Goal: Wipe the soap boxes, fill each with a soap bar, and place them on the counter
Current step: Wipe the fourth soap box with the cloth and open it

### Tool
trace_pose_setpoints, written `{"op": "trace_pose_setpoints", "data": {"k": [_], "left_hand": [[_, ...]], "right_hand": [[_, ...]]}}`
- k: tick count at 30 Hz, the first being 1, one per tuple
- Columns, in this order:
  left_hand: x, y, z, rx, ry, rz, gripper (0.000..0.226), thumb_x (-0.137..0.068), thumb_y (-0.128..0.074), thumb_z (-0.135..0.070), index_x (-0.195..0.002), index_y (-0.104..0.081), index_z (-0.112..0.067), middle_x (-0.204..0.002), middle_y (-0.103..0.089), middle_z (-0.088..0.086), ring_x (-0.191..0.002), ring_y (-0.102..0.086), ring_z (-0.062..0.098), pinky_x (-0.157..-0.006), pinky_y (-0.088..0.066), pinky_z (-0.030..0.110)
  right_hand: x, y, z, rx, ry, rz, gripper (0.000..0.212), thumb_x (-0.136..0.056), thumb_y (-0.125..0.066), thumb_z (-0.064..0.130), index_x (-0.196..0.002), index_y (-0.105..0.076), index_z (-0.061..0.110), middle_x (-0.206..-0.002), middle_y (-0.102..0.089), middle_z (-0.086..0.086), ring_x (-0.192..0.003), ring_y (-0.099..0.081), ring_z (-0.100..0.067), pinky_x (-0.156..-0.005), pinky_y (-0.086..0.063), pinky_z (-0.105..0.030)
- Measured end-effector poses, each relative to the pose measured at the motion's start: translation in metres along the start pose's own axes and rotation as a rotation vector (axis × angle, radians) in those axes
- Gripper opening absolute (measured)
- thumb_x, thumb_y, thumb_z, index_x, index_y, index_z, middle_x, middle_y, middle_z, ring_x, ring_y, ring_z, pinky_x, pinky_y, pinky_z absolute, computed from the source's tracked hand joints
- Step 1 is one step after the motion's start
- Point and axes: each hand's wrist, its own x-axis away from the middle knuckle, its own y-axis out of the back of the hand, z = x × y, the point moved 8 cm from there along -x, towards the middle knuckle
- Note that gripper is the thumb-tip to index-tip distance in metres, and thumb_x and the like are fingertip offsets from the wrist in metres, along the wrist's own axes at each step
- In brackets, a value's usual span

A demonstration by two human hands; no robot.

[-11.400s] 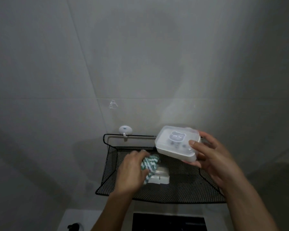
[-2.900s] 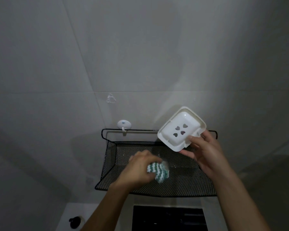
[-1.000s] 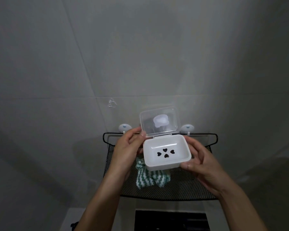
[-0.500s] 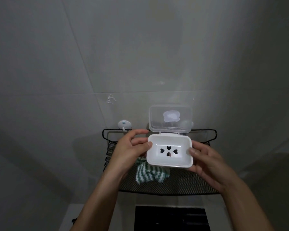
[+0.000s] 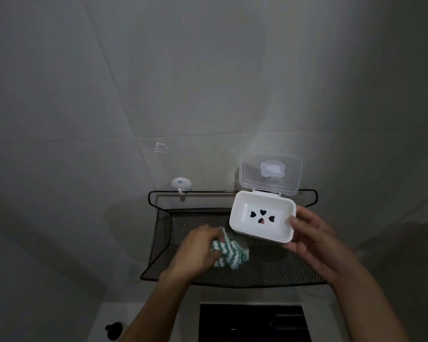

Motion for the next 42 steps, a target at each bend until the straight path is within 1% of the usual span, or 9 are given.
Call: {"op": "trace_pose_setpoints", "data": {"k": [4,8,10,13,17,23,29,36,42], "left_hand": [[0.004,0.027,0.019,0.255,0.204,-0.156,0.008,-0.086,-0.066,-0.018,-0.087,-0.062,-0.026,-0.088,-0.068,-0.010,-0.081,-0.065,0.006,-0.069,-0.055,0.029],[0.009,0.075,0.019,0.493,0.310,-0.378,0.008,-0.088,-0.068,-0.021,-0.087,-0.061,-0.026,-0.091,-0.071,-0.004,-0.084,-0.070,0.016,-0.071,-0.060,0.038],[0.012,0.099,0.006,0.461,0.279,-0.526,0.009,-0.086,-0.068,-0.021,-0.090,-0.060,-0.024,-0.090,-0.070,-0.006,-0.080,-0.069,0.008,-0.068,-0.059,0.032],[0.015,0.122,-0.033,0.320,0.135,-0.682,0.018,-0.088,-0.067,-0.019,-0.103,-0.059,-0.025,-0.090,-0.065,-0.013,-0.078,-0.063,-0.001,-0.063,-0.048,0.010],[0.004,0.104,-0.075,0.028,0.012,-0.584,0.038,-0.094,-0.063,-0.018,-0.132,-0.057,-0.014,-0.111,-0.050,-0.001,-0.088,-0.052,0.011,-0.077,-0.052,0.019],[-0.002,0.083,-0.080,-0.140,0.014,-0.491,0.043,-0.099,-0.052,-0.037,-0.133,-0.058,-0.011,-0.134,-0.050,0.009,-0.112,-0.053,0.025,-0.089,-0.048,0.037],[-0.002,0.078,-0.092,-0.434,0.069,-0.534,0.033,-0.097,-0.053,-0.030,-0.124,-0.065,-0.016,-0.127,-0.059,0.004,-0.102,-0.051,0.026,-0.085,-0.038,0.040],[-0.011,0.069,-0.095,-0.383,0.109,-0.490,0.042,-0.099,-0.040,-0.021,-0.139,-0.051,-0.015,-0.141,-0.050,0.005,-0.131,-0.041,0.028,-0.106,-0.031,0.041],[-0.013,0.064,-0.097,-0.092,0.077,-0.461,0.039,-0.100,-0.042,-0.016,-0.136,-0.055,-0.005,-0.145,-0.048,0.014,-0.135,-0.040,0.032,-0.115,-0.029,0.041]], "right_hand": [[0.001,0.003,0.000,-0.013,0.011,-0.031,0.033,-0.084,-0.064,0.009,-0.116,-0.071,0.011,-0.121,-0.069,-0.023,-0.107,-0.070,-0.037,-0.076,-0.061,-0.041],[0.001,0.001,0.001,-0.014,0.017,-0.050,0.038,-0.083,-0.065,0.010,-0.121,-0.066,0.008,-0.120,-0.069,-0.024,-0.107,-0.070,-0.037,-0.075,-0.061,-0.040],[-0.001,-0.006,0.000,-0.006,0.019,-0.048,0.040,-0.082,-0.065,0.011,-0.122,-0.065,0.008,-0.119,-0.070,-0.023,-0.106,-0.071,-0.036,-0.075,-0.062,-0.040],[-0.004,-0.019,0.001,0.003,0.030,-0.029,0.038,-0.082,-0.065,0.010,-0.120,-0.066,0.011,-0.116,-0.071,-0.021,-0.103,-0.072,-0.034,-0.077,-0.063,-0.042],[-0.006,-0.039,0.002,0.018,0.072,-0.011,0.041,-0.084,-0.064,0.008,-0.125,-0.062,0.008,-0.114,-0.072,-0.022,-0.105,-0.071,-0.036,-0.078,-0.063,-0.041],[-0.005,-0.046,0.007,-0.015,0.121,-0.025,0.041,-0.082,-0.064,0.010,-0.123,-0.063,0.009,-0.110,-0.074,-0.019,-0.098,-0.074,-0.031,-0.068,-0.062,-0.034],[-0.007,-0.051,0.002,-0.058,0.136,-0.029,0.041,-0.083,-0.064,0.010,-0.123,-0.063,0.007,-0.111,-0.073,-0.020,-0.098,-0.074,-0.032,-0.068,-0.061,-0.036],[-0.011,-0.060,0.001,-0.066,0.150,-0.005,0.041,-0.083,-0.065,0.011,-0.124,-0.065,0.010,-0.111,-0.074,-0.019,-0.095,-0.075,-0.029,-0.067,-0.061,-0.034],[-0.013,-0.062,0.002,-0.039,0.151,0.001,0.041,-0.084,-0.063,0.009,-0.125,-0.064,0.008,-0.109,-0.074,-0.019,-0.090,-0.075,-0.025,-0.065,-0.060,-0.031]]}}
